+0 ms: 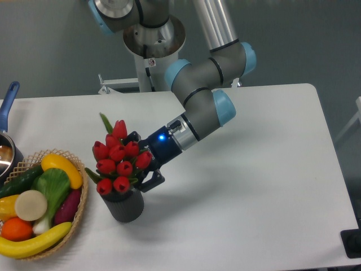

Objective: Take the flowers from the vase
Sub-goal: 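Close the gripper around the tulip bouquet stems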

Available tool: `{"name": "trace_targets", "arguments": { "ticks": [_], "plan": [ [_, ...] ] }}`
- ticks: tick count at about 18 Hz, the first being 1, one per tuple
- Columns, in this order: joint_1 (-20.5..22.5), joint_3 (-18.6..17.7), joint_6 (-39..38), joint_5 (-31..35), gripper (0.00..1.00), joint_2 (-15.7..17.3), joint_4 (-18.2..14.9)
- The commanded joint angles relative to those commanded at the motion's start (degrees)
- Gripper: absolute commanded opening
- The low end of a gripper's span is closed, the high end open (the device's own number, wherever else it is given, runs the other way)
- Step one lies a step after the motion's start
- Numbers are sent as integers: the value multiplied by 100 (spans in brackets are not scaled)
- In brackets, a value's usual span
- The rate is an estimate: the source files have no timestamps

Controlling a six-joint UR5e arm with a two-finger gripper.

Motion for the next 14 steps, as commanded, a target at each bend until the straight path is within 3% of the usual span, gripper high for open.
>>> {"name": "trace_targets", "arguments": {
  "ticks": [2, 7, 14],
  "plan": [
    [9, -9, -52, 0, 49, 17, 0],
    [35, -18, -254, 0, 42, 44, 0],
    [26, 44, -650, 0, 41, 193, 0]
  ]
}}
